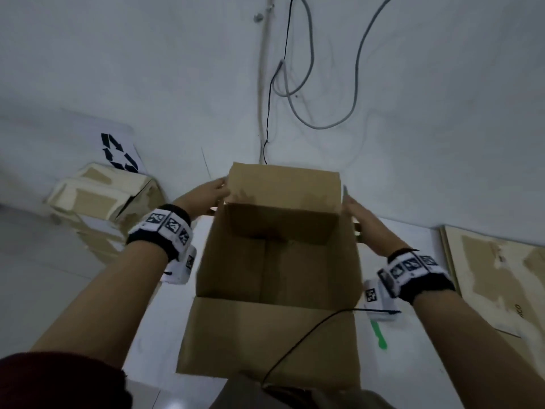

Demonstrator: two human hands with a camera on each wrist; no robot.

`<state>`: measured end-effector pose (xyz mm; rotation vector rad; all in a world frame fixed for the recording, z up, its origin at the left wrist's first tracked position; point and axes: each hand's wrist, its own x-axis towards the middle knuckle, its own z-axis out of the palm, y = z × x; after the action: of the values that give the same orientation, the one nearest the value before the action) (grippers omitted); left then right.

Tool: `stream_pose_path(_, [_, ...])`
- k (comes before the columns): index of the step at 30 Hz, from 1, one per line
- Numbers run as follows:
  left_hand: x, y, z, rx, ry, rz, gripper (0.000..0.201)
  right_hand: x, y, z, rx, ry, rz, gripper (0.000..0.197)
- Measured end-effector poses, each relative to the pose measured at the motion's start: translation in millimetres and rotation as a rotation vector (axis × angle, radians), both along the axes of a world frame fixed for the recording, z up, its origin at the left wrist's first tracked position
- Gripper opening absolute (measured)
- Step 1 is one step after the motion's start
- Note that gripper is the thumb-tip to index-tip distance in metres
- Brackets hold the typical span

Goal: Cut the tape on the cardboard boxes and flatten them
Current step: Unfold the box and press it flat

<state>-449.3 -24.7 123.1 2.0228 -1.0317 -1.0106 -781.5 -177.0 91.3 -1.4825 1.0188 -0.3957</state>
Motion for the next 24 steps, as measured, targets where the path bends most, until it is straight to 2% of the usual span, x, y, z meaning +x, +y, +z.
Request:
stream_pose_path(1, [9.3, 11.2, 4.1, 0.038, -0.124, 0.007, 0.038, -21.2, 3.5, 6.3, 0.017, -0.053, -0.043, 0.048])
stream_pose_path(3, [40.3, 25.6, 0.5, 0.132, -0.371, 0.002, 0.059, -61.7, -3.9, 4.8, -0.035, -0.053, -0.129, 0.043])
stream_pose_path(5, [54.0, 52.2, -12.2, 0.224, -0.534, 0.023, 0.084, -99.8, -3.5, -9.0, -0.156, 0.071, -0.166, 0.058])
stream_pose_path(6, [55.2, 63.8, -23.8, 0.264, -0.652, 0.016, 0.089, -113.0, -0.9, -20.0, -0.208, 0.167, -0.178, 0.068])
stream_pose_path(8, [44.7, 82.6, -48.6, 0.319, -0.795, -0.013, 0.074, -125.9, 12.7, -46.5, -0.28, 0.309, -0.209, 0.078])
stream_pose_path(9, [33.7, 90.6, -58.4, 0.328, -0.783, -0.001, 0.064, -126.3, 22.1, -60.9, -0.345, 0.355, -0.212, 0.074])
stream_pose_path(11, [5.6, 102.7, -71.9, 0.346, -0.71, 0.024, 0.055, -112.5, 45.1, -81.5, -0.506, 0.466, -0.194, 0.053])
stream_pose_path(13, [-24.7, 109.6, -83.6, 0.327, -0.593, 0.045, 0.07, -90.4, 72.2, -95.7, -0.519, 0.495, -0.182, 0.048])
stream_pose_path(15, [-49.4, 113.1, -97.8, 0.28, -0.458, 0.07, 0.087, -70.0, 101.5, -108.9, -0.397, 0.413, -0.132, 0.068])
stream_pose_path(16, [-57.0, 115.1, -105.2, 0.247, -0.39, 0.074, 0.085, -62.3, 114.4, -111.6, -0.309, 0.368, -0.1, 0.078])
stream_pose_path(17, [-61.9, 116.8, -111.3, 0.201, -0.31, 0.079, 0.077, -59.5, 119.6, -119.6, -0.238, 0.3, -0.077, 0.081])
stream_pose_path(19, [-63.6, 121.6, -114.7, 0.12, -0.126, 0.129, 0.06, -59.4, 122.2, -117.0, -0.079, 0.193, -0.055, 0.071])
stream_pose_path(20, [-61.8, 123.3, -114.8, 0.109, -0.048, 0.149, 0.058, -60.7, 120.9, -111.3, -0.059, 0.185, -0.041, 0.07])
stream_pose_path(22, [-60.8, 125.6, -112.4, 0.126, 0.009, 0.169, 0.061, -62.4, 123.8, -95.1, -0.215, 0.244, 0.026, 0.081])
stream_pose_path(24, [-63.6, 125.2, -110.7, 0.127, -0.037, 0.185, 0.062, -65.3, 135.8, -82.0, -0.443, 0.339, 0.155, 0.091])
